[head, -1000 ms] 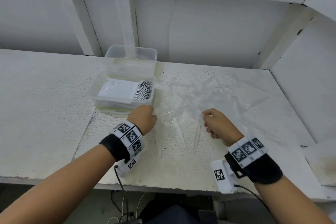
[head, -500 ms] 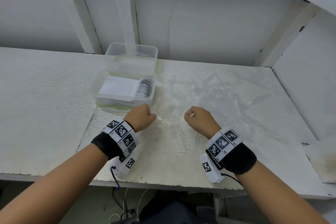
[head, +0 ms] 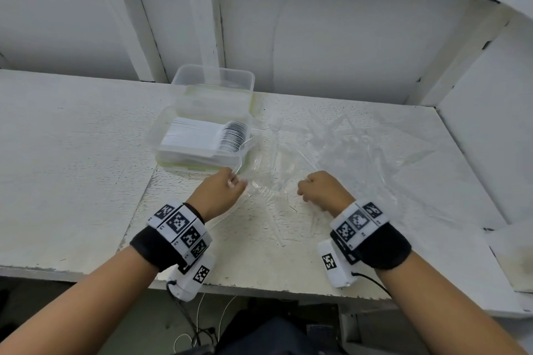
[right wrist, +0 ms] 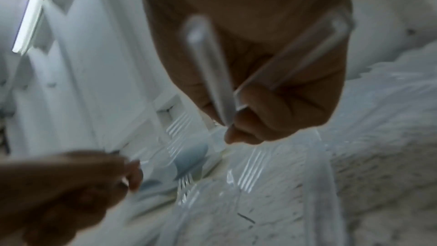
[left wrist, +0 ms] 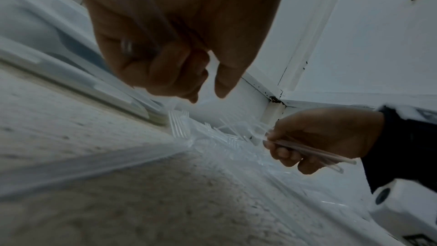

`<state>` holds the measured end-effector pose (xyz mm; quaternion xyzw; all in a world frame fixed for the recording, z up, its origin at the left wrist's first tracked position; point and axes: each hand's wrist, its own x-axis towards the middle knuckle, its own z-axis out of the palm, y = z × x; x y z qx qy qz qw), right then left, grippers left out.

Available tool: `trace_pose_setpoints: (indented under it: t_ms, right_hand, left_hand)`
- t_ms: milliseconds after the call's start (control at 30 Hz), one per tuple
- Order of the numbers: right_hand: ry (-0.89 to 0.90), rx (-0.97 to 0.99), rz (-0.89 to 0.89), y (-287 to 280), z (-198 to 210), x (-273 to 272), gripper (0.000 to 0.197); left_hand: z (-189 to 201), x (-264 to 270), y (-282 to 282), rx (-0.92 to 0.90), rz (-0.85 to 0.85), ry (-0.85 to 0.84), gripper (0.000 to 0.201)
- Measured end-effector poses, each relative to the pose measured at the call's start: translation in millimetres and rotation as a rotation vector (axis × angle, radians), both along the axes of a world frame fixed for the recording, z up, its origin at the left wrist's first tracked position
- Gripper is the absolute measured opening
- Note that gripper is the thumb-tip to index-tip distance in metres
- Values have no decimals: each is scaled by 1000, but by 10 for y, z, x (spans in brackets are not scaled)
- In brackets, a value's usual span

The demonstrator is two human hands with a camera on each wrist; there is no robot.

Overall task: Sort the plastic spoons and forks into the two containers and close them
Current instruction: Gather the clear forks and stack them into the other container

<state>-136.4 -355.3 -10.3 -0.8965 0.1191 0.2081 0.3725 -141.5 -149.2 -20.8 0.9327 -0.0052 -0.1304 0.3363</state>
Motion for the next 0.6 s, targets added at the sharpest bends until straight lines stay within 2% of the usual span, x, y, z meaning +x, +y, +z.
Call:
trace_pose_setpoints:
  t_ms: [33,133,200,367,467,600]
  right_hand:
    - [23,79,-58,-59,18,-34,12]
    - [73,342,-220,-209,32,-146,14]
    - [68,406,-258,-271,23,-210,17]
    - [64,371,-258,-309,-18,-266,17]
    - [71,357,-235,-287,-34,-279,13]
    - [44,326,-190,-240,-32,-265,20]
  left_hand:
    - [-19,-2,-24,29,-15,0,26]
    - [-111,11,-118,109,-50,51,46]
    - [-159,12,-211,165,-72,120,53]
    - [-196,8,-366,239,-133,219,51]
    - [-173,29,-320,173,-105,216,43]
    - [-110,42,-251,138,-67,258,38]
